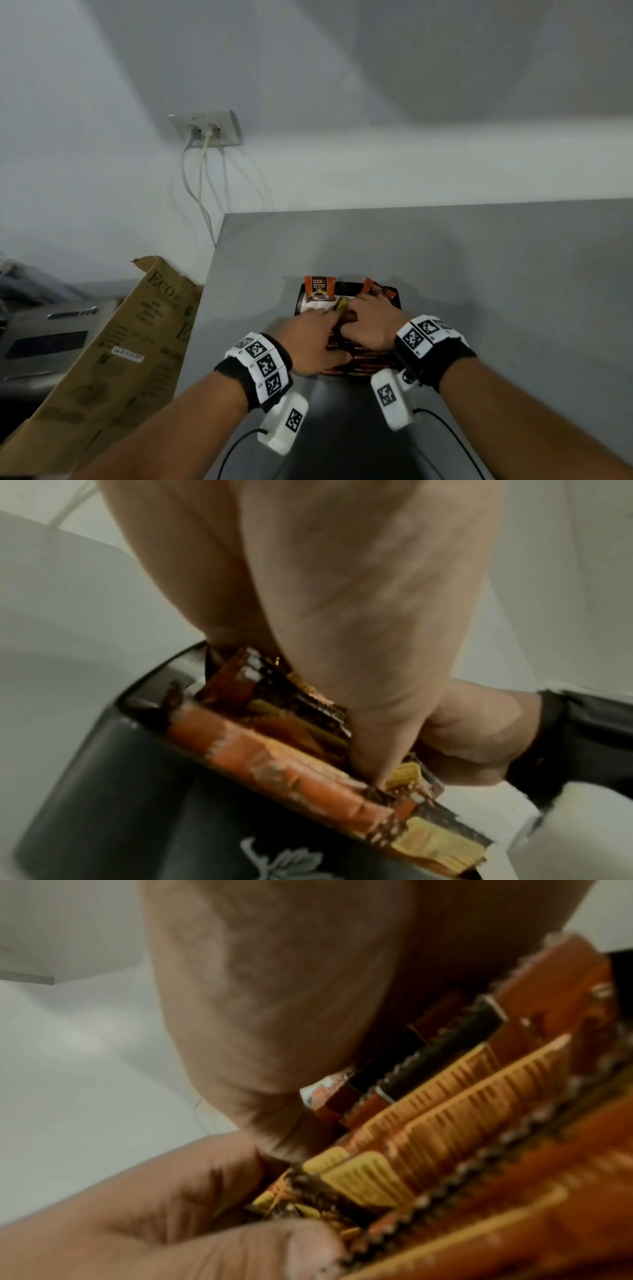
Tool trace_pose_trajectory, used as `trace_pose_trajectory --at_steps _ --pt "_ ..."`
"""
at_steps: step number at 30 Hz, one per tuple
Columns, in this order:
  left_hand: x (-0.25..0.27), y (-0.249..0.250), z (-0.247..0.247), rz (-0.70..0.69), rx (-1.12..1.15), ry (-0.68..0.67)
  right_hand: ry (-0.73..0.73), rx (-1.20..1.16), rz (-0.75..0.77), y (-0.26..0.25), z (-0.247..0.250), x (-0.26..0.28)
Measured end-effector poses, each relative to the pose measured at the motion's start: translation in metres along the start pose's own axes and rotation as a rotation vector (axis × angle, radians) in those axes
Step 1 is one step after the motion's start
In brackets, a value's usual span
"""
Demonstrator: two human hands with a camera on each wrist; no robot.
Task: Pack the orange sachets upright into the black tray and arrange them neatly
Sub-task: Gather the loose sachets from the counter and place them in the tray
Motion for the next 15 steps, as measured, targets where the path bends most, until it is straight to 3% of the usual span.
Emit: trace_pose_trajectory --at_steps 6,15 --pt "0.003 0.001 -0.007 -0.030 -0.060 0.041 -0.017 -0.055 -0.107 0.007 -0.002 -0.006" --pt "-0.003 -0.004 -0.009 0.016 -0.054 0.037 0.001 -0.139 -0.047 0.013 -0.002 -0.001"
Point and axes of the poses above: each hand's wrist, its own x-axis away from the middle knuckle, its own z-axis out of the back of the hand, y = z × x, the point moved 3 cm from there along -x, towards the middle knuckle, and after that the axes turned 1 degree about -x, right-handed, at the moved point
